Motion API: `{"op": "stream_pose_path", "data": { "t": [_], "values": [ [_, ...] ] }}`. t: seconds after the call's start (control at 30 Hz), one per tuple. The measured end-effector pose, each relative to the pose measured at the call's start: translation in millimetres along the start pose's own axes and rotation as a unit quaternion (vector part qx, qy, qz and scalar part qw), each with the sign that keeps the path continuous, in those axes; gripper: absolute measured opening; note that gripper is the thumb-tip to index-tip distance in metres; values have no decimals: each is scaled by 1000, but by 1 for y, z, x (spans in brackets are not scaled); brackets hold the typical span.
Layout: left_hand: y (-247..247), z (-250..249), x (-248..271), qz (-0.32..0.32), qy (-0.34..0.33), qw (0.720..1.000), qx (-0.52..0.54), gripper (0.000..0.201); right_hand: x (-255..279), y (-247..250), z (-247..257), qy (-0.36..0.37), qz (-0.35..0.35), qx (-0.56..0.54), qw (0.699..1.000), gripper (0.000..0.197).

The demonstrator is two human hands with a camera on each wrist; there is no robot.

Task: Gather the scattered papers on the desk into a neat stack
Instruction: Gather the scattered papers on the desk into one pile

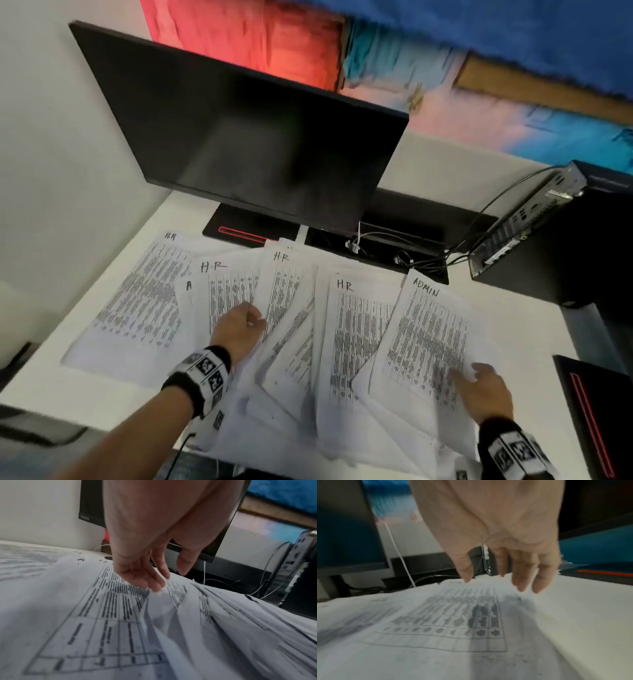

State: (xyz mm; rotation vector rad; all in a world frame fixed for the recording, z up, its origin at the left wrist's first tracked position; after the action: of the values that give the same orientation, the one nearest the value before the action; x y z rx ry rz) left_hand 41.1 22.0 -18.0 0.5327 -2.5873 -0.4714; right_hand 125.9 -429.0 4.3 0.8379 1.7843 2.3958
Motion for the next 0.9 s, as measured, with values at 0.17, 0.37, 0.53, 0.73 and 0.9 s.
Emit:
{"op": "stream_pose_path", "data": {
  "t": [0.17, 0.37, 0.53, 0.73, 0.9],
  "values": [
    [-22, -2, -8, -26, 31, 999, -27, 11, -50, -14, -41, -150, 61, 39, 986, 113],
    [-43, 0, -8, -39, 97, 992, -69, 41, -67, -34, -27, -82, 100, -34, 991, 87],
    [-67, -10, -8, 12, 130, 989, -74, 77, -65, -33, 10, 72, 72, -57, 993, 26],
    [-83, -23, -8, -17, 156, 984, -86, 94, -63, -33, 34, 165, 62, -88, 980, 39],
    [-104, -27, -3, 33, 156, 986, -42, 96, -61, -51, 35, 67, 115, -156, 979, 79]
  ]
}}
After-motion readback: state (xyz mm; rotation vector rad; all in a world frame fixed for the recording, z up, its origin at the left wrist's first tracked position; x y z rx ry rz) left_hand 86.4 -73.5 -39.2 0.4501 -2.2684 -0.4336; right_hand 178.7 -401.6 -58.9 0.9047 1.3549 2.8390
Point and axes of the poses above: each hand's wrist, its own x-axis away from the middle knuckle, its own y-axis out of the back of the hand, z = x × y, the point moved 5 cm from there along -x, towards the middle knuckle, and after that the axes turned 14 degrees about x, right-handed, at the moved point
